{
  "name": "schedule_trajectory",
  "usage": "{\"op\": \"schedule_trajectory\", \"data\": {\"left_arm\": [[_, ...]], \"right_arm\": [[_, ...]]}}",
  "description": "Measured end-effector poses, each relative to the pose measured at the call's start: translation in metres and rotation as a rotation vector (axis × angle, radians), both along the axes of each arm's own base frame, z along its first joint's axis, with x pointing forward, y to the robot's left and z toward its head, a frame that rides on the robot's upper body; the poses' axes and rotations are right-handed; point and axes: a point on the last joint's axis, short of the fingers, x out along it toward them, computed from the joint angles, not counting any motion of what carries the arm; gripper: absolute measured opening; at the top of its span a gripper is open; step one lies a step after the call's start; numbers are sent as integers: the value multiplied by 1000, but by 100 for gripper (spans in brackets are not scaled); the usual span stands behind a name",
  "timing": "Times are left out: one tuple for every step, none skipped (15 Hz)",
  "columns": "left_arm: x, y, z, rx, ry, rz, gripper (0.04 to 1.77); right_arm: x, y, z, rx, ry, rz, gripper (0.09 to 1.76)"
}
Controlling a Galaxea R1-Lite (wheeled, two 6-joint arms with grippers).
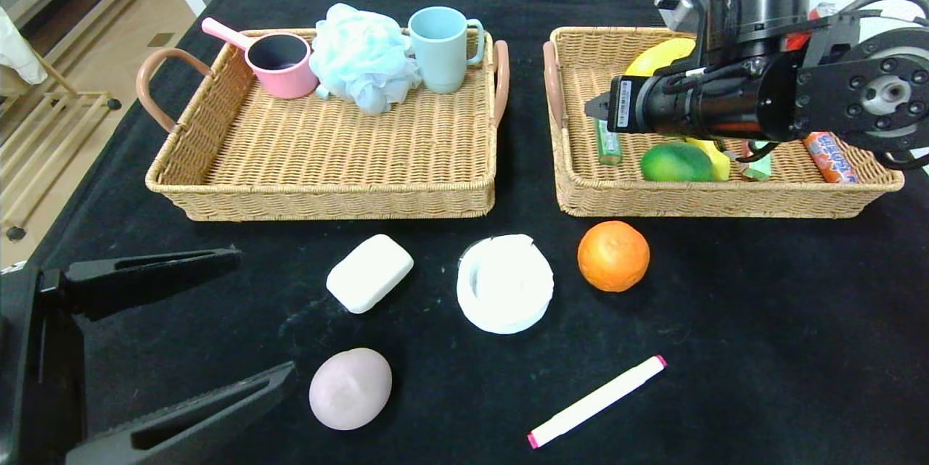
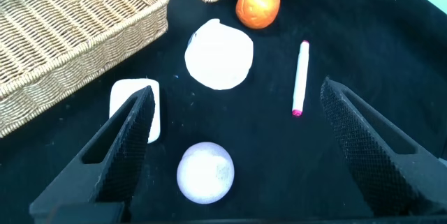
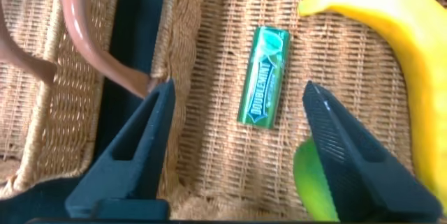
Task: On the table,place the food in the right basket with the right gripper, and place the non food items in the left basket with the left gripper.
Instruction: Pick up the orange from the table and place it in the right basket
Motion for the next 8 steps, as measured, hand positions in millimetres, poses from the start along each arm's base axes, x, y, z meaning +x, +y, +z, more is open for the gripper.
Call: {"op": "schedule_trajectory", "data": {"left_arm": [[0, 0, 0, 1, 1, 0, 172], [0, 0, 0, 1, -1, 0, 172], [0, 0, 0, 1, -1, 0, 172], [0, 0, 0, 1, -2, 0, 172], [0, 0, 0, 1, -2, 0, 172], [0, 0, 0, 1, -1, 0, 172], [0, 0, -1, 3, 2, 0, 172], [0, 0, -1, 3, 5, 0, 172]], "right_arm": [[-5, -1, 0, -15, 25, 2, 141], [-12, -2, 1, -34, 60, 9, 144], [-20, -2, 4, -39, 73, 17, 147], [-28, -2, 9, -29, 72, 26, 150], [-36, -2, 13, -29, 71, 19, 153], [-42, -2, 14, -48, 77, -13, 155], [-47, -3, 13, -78, 96, -48, 157], [-54, -4, 12, -104, 122, -65, 158]]}}
